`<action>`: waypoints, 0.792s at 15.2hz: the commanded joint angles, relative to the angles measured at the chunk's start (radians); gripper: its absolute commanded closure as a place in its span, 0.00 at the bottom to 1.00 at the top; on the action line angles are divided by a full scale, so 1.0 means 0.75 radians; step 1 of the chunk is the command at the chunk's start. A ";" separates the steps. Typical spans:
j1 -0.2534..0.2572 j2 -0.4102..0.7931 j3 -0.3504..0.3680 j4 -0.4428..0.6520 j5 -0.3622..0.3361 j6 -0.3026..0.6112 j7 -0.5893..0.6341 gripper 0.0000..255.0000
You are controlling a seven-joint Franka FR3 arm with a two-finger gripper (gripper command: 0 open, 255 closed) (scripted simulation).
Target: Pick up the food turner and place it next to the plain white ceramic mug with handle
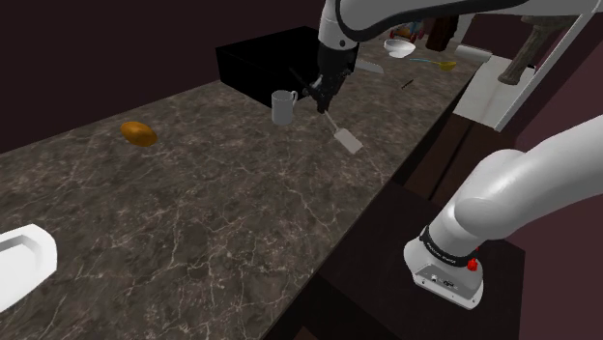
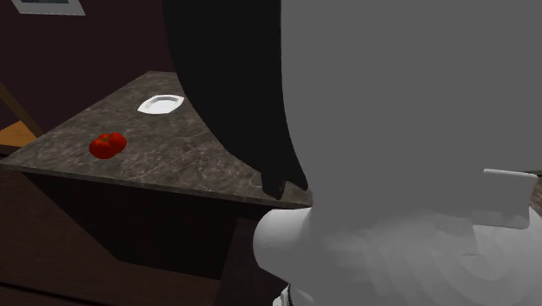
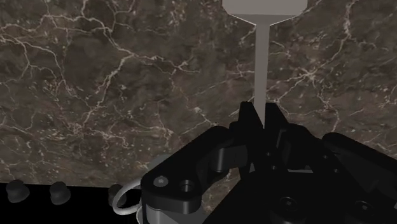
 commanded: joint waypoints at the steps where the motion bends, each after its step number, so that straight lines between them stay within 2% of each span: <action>1: -0.028 0.014 -0.050 0.009 -0.019 0.003 -0.069 1.00; 12: -0.162 0.216 -0.290 0.196 -0.082 0.014 -0.410 1.00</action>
